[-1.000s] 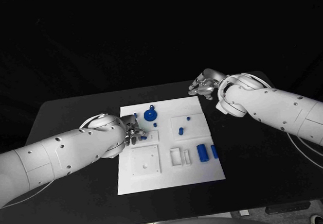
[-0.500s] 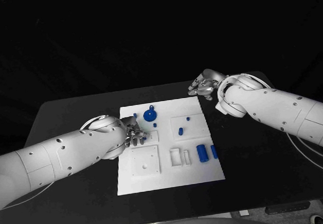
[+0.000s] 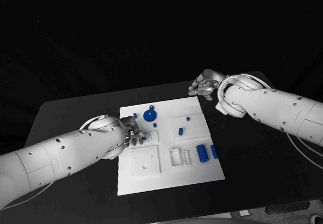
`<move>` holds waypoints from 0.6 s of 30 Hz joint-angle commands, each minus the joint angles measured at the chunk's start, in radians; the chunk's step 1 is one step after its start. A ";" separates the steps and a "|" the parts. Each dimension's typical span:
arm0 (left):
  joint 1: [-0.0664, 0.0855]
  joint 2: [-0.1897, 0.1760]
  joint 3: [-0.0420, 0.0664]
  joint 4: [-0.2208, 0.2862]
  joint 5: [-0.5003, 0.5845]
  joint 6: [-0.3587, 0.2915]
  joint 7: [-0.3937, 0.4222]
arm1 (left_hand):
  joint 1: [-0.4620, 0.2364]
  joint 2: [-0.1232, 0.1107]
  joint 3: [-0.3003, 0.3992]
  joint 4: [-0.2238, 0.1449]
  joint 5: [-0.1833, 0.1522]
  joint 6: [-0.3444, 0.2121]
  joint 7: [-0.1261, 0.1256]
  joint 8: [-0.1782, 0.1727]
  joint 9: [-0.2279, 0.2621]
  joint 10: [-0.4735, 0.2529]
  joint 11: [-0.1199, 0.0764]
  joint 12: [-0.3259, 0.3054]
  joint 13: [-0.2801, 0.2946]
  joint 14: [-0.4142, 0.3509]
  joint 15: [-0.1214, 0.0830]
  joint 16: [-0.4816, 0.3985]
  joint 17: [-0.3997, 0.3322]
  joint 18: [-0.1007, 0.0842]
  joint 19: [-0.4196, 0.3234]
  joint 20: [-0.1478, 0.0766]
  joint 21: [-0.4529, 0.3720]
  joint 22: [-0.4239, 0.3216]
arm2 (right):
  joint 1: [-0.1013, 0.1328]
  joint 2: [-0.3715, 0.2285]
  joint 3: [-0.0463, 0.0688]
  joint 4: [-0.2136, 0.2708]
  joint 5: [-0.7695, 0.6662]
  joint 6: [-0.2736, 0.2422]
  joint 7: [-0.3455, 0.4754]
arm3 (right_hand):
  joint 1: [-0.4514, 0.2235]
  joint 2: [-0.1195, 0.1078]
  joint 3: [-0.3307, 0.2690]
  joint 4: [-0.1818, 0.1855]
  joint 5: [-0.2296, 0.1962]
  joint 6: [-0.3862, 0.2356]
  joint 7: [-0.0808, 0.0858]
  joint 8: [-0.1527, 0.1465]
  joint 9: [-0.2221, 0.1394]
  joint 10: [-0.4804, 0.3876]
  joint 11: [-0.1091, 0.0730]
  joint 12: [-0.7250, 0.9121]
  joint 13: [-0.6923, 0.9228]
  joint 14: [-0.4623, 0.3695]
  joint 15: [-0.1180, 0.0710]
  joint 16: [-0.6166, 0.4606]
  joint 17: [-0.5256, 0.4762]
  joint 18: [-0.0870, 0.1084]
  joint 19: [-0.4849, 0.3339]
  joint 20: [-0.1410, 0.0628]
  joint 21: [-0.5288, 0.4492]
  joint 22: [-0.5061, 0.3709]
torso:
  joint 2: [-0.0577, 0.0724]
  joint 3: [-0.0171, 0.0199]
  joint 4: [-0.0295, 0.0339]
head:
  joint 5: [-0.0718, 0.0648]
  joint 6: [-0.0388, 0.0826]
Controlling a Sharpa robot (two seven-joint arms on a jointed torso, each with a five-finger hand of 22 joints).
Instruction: Assemble the parts on the task board
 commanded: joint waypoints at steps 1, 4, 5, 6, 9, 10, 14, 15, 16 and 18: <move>-0.001 -0.001 0.000 -0.001 0.000 -0.008 -0.004 | -0.027 -0.062 -0.022 0.043 -0.015 0.006 -0.002 0.003 0.000 0.044 -0.006 -0.003 -0.003 -0.001 -0.009 -0.005 -0.003 -0.005 0.005 -0.004 -0.005 0.015 | -0.001 0.000 0.001 -0.001 0.002 0.003 0.007 | -0.010 0.001 0.002 -0.002 0.004 -0.001 0.001 0.004 0.000 -0.008 -0.001 -0.007 -0.001 -0.001 0.002 -0.003 -0.001 0.005 0.048 0.001 -0.003 0.074 | 0.000 -0.0002 -0.0004 | 0.001 0.001; -0.001 -0.004 0.000 -0.001 0.000 -0.014 -0.003 | 0.016 -0.051 -0.194 0.118 -0.013 0.005 0.000 0.002 -0.002 0.044 -0.004 -0.003 -0.007 -0.002 -0.007 -0.010 -0.007 -0.007 0.006 -0.003 -0.008 0.015 | -0.002 -0.001 0.001 -0.001 0.002 0.003 0.007 | -0.010 0.001 0.002 -0.002 0.004 -0.001 0.001 0.004 0.000 -0.008 -0.001 -0.007 -0.001 -0.001 0.002 -0.003 -0.001 0.005 0.048 0.001 -0.003 0.074 | 0.000 -0.0001 -0.0005 | 0.001 0.001; -0.001 -0.005 0.000 -0.001 0.000 -0.016 -0.003 | 0.011 -0.069 -0.204 0.124 -0.011 0.005 0.001 0.002 -0.002 0.044 -0.004 -0.004 -0.007 -0.001 -0.007 -0.010 -0.007 -0.007 0.005 -0.003 -0.008 0.015 | -0.002 -0.001 0.001 -0.001 0.002 0.003 0.007 | -0.010 0.001 0.002 -0.002 0.004 -0.001 0.001 0.004 0.000 -0.008 -0.001 -0.007 -0.001 -0.001 0.002 -0.003 -0.001 0.005 0.048 0.001 -0.003 0.074 | 0.000 -0.0001 0.0000 | 0.000 0.001; -0.001 -0.006 0.001 -0.001 0.000 -0.018 -0.002 | 0.007 -0.090 -0.211 0.135 -0.012 0.005 0.001 0.002 -0.002 0.044 -0.004 -0.004 -0.007 -0.001 -0.008 -0.010 -0.008 -0.007 0.005 -0.004 -0.008 0.015 | -0.002 -0.001 0.001 -0.001 0.002 0.003 0.007 | -0.010 0.001 0.002 -0.002 0.004 -0.001 0.001 0.004 0.000 -0.008 -0.001 -0.007 -0.001 -0.001 0.002 -0.003 -0.001 0.005 0.048 0.001 -0.003 0.074 | 0.000 -0.0001 0.0000 | -0.001 0.000; -0.001 -0.009 0.001 0.000 0.000 -0.023 0.000 | 0.058 -0.162 -0.189 0.270 -0.013 0.008 0.001 0.002 -0.009 0.045 -0.005 -0.005 -0.012 -0.003 -0.009 -0.012 -0.007 -0.010 0.006 -0.007 -0.011 0.015 | -0.002 -0.001 0.001 -0.001 0.002 0.003 0.007 | -0.010 0.001 0.002 -0.002 0.004 -0.001 0.001 0.004 0.000 -0.008 -0.001 -0.007 -0.001 -0.001 0.002 -0.003 -0.001 0.005 0.048 0.001 -0.003 0.074 | 0.000 -0.0003 0.0000 | -0.001 0.000; -0.001 -0.010 0.002 0.000 0.000 -0.025 0.000 | 0.056 -0.172 -0.197 0.274 -0.013 0.008 0.001 0.002 -0.009 0.045 -0.005 -0.005 -0.013 -0.003 -0.009 -0.012 -0.008 -0.010 0.006 -0.008 -0.011 0.015 | -0.003 -0.001 0.001 -0.001 0.002 0.002 0.007 | -0.010 0.001 0.002 -0.002 0.004 -0.001 0.001 0.004 0.000 -0.008 -0.001 -0.007 -0.001 -0.001 0.002 -0.003 -0.001 0.005 0.048 0.001 -0.003 0.074 | 0.000 -0.0003 0.0001 | -0.001 0.001; -0.001 -0.011 0.007 0.001 0.001 -0.033 0.005 | 0.047 -0.191 -0.209 0.278 -0.014 0.007 0.001 0.001 -0.012 0.045 -0.006 -0.007 -0.017 -0.004 -0.011 -0.016 -0.011 -0.013 0.006 -0.011 -0.012 0.015 | -0.003 0.000 0.001 -0.001 0.002 0.002 0.008 | -0.010 0.001 0.002 -0.002 0.004 -0.001 0.001 0.004 0.000 -0.008 -0.001 -0.007 -0.001 -0.001 0.002 -0.003 -0.001 0.005 0.048 0.001 -0.003 0.074 | 0.000 -0.0007 0.0001 | 0.000 0.001; -0.001 -0.011 0.009 0.001 0.002 -0.035 0.006 | 0.045 -0.193 -0.210 0.278 -0.013 0.007 0.001 0.001 -0.013 0.045 -0.006 -0.007 -0.017 -0.005 -0.011 -0.017 -0.012 -0.013 0.006 -0.011 -0.012 0.015 | -0.003 0.000 0.001 -0.001 0.002 0.003 0.008 | -0.010 0.001 0.002 -0.002 0.004 -0.001 0.001 0.004 0.000 -0.008 -0.001 -0.007 -0.001 -0.001 0.002 -0.003 -0.001 0.005 0.048 0.001 -0.003 0.074 | 0.000 -0.0007 -0.0001 | 0.000 0.002; -0.001 -0.011 0.011 0.001 0.003 -0.037 0.007 | 0.042 -0.195 -0.213 0.279 -0.013 0.007 0.001 0.001 -0.014 0.045 -0.006 -0.007 -0.018 -0.005 -0.011 -0.018 -0.013 -0.014 0.006 -0.012 -0.013 0.015 | -0.004 0.000 0.001 -0.001 0.002 0.003 0.008 | -0.010 0.001 0.002 -0.002 0.004 -0.001 0.001 0.004 0.000 -0.008 -0.001 -0.007 -0.001 -0.001 0.002 -0.003 -0.001 0.005 0.048 0.001 -0.003 0.074 | 0.001 -0.0007 -0.0005 | 0.001 0.001; -0.001 -0.012 0.017 0.002 0.005 -0.041 0.010 | 0.041 -0.196 -0.214 0.279 -0.013 0.007 0.002 0.001 -0.015 0.044 -0.006 -0.007 -0.019 -0.005 -0.011 -0.019 -0.015 -0.015 0.007 -0.013 -0.013 0.015 | -0.004 0.000 0.001 -0.002 0.002 0.003 0.008 | -0.010 0.001 0.002 -0.002 0.004 -0.001 0.001 0.004 0.000 -0.008 -0.001 -0.007 -0.001 -0.001 0.002 -0.003 -0.001 0.005 0.048 0.001 -0.003 0.074 | 0.001 -0.0005 -0.0007 | 0.001 0.001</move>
